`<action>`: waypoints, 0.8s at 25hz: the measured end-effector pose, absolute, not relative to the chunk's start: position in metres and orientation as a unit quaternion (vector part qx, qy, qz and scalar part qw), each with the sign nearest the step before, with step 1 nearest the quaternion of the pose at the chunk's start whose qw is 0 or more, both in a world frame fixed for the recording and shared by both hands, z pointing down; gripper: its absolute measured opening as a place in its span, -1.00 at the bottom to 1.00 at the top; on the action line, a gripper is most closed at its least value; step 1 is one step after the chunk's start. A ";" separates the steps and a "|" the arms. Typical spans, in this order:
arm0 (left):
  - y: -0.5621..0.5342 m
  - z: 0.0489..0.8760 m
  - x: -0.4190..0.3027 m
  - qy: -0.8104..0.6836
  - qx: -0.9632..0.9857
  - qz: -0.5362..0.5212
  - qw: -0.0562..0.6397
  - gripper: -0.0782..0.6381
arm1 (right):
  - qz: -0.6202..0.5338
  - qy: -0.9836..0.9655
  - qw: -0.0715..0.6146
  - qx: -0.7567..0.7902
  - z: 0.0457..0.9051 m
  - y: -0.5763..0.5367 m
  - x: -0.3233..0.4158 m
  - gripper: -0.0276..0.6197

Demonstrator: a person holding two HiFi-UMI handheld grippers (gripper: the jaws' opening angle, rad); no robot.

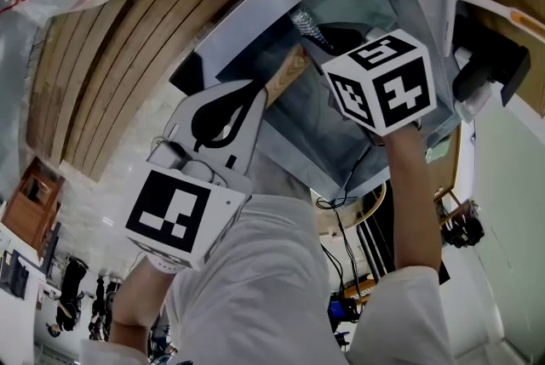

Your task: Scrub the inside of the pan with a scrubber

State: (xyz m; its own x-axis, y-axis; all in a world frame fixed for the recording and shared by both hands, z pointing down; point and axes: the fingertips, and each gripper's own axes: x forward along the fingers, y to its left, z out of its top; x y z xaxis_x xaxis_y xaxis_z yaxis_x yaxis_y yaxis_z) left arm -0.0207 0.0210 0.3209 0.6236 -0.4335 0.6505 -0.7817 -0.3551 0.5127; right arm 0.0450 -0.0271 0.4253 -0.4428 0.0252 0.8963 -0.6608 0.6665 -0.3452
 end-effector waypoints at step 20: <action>0.012 0.324 -0.022 -0.377 0.796 0.213 0.423 -0.77 | 0.404 -0.744 0.460 0.268 0.469 -0.069 0.082 -0.74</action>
State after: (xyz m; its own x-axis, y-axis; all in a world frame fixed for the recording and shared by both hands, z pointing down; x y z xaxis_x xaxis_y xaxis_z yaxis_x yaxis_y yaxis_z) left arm -0.0215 0.0123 0.3244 0.6256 -0.4194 0.6578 -0.7799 -0.3575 0.5138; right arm 0.0816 -0.0691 0.4694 -0.4339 -0.0269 0.9005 -0.7697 0.5305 -0.3551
